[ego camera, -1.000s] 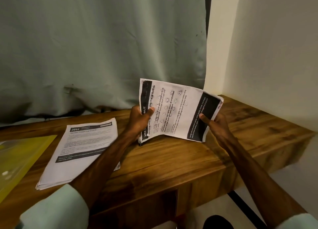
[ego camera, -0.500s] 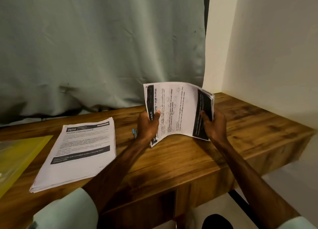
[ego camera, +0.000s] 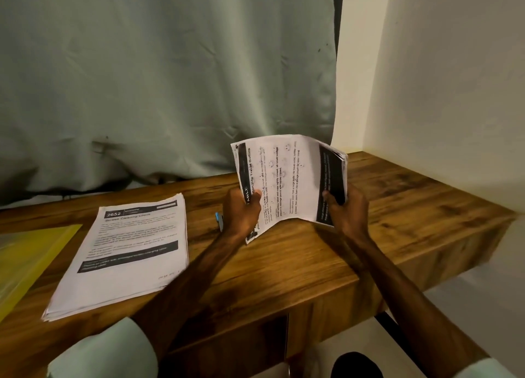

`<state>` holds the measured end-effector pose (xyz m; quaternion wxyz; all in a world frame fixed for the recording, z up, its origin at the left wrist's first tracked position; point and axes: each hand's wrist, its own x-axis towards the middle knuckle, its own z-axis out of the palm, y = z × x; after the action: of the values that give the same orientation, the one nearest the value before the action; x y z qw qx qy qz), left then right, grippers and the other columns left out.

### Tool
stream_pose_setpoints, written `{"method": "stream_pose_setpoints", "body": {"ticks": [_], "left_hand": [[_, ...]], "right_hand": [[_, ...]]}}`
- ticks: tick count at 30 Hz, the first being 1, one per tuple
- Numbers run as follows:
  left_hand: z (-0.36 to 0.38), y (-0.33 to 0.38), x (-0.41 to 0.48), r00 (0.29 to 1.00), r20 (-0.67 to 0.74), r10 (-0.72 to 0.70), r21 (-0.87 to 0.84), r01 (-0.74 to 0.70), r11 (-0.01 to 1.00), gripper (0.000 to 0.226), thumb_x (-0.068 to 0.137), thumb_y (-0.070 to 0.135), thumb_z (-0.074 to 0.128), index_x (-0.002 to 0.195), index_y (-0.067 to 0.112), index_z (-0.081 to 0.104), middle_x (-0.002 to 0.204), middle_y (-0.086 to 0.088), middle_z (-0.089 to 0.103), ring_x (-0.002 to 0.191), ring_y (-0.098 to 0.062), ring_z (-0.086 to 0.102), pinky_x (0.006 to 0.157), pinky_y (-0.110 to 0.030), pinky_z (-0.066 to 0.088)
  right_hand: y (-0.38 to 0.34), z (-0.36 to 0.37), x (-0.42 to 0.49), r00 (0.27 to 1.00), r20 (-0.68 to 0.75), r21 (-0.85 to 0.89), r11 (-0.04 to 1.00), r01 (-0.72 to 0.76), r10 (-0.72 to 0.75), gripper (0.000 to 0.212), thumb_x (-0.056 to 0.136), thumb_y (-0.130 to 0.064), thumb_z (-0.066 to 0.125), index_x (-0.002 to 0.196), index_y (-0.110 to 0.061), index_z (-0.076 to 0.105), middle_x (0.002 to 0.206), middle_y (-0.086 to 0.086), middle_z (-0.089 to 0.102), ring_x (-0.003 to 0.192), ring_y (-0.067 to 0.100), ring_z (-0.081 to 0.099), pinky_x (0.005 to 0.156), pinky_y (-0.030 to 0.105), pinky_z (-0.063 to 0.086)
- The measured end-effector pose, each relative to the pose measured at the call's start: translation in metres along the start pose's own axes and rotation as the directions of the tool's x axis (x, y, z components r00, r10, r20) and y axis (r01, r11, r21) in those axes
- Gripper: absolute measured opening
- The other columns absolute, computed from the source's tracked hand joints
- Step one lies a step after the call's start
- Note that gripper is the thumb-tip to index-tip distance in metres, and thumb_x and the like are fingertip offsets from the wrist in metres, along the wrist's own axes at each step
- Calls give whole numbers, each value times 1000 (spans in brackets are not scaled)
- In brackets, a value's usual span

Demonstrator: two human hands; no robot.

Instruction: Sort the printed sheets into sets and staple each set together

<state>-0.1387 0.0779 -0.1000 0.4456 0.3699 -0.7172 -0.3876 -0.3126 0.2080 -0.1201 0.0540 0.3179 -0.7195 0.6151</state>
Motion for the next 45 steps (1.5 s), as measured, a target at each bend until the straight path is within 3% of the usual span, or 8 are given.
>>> {"method": "stream_pose_setpoints", "body": {"ticks": [7, 12, 18, 20, 23, 35, 39, 45], "left_hand": [[9, 2, -16, 999, 25, 27, 67, -29, 997, 30, 102, 19, 61, 126, 3, 69, 126, -15, 71, 107, -29, 72, 64, -13, 54], [21, 1, -19, 997, 59, 40, 130, -47, 990, 34, 100, 40, 61, 122, 15, 67, 123, -5, 70, 105, -22, 71, 82, -44, 63], [9, 2, -12, 998, 37, 51, 133, -56, 990, 30, 103, 23, 60, 123, 4, 71, 125, -14, 71, 107, -29, 72, 77, -32, 61], [5, 1, -10, 999, 15, 41, 126, -43, 991, 28, 103, 18, 60, 122, 1, 71, 125, -15, 71, 106, -30, 72, 70, -24, 53], [4, -1, -11, 999, 3, 41, 97, -41, 994, 30, 102, 23, 62, 123, 2, 71, 125, -15, 71, 107, -29, 71, 74, -27, 53], [-2, -24, -12, 993, 120, 7, 55, -14, 998, 36, 102, 20, 62, 132, 0, 62, 131, -16, 68, 112, -30, 70, 89, -44, 62], [-9, -19, 6, 993, 73, 88, 51, -92, 994, 32, 101, 22, 63, 126, 2, 70, 122, -15, 73, 105, -28, 73, 86, -48, 62], [-8, -44, 8, 989, 141, 52, 62, -62, 996, 37, 100, 30, 65, 128, 6, 69, 124, -12, 73, 104, -24, 73, 84, -47, 63]], "right_hand": [[4, 11, -10, 997, -7, -153, 985, 79, -82, 39, 98, -13, 67, 136, -9, 61, 129, 11, 69, 113, 29, 67, 89, 44, 61], [3, 19, -13, 991, 27, -246, 960, 131, -129, 34, 97, -17, 67, 131, -13, 63, 122, 6, 72, 105, 24, 71, 81, 41, 64], [6, 7, -4, 975, 62, -268, 938, 221, -213, 36, 100, -22, 62, 131, -4, 60, 122, 10, 71, 103, 29, 70, 81, 44, 61], [8, 3, -5, 968, 87, -231, 941, 248, -234, 34, 102, -21, 59, 132, -4, 59, 121, 6, 70, 102, 24, 69, 77, 32, 56], [11, 1, -3, 969, 111, -224, 945, 239, -219, 32, 102, -17, 59, 131, -2, 62, 123, 13, 71, 106, 27, 69, 75, 23, 50], [28, -2, -7, 970, 164, -160, 966, 205, -179, 34, 104, -33, 55, 130, -12, 63, 119, 5, 71, 104, 19, 69, 79, 41, 63], [19, -2, -6, 966, 123, -125, 962, 242, -227, 29, 104, -30, 57, 124, -10, 64, 111, -3, 69, 94, 11, 68, 69, 26, 59], [34, 3, -4, 972, 162, -182, 963, 198, -169, 25, 101, -32, 61, 117, -15, 69, 103, 1, 74, 88, 15, 71, 69, 37, 63]]}}
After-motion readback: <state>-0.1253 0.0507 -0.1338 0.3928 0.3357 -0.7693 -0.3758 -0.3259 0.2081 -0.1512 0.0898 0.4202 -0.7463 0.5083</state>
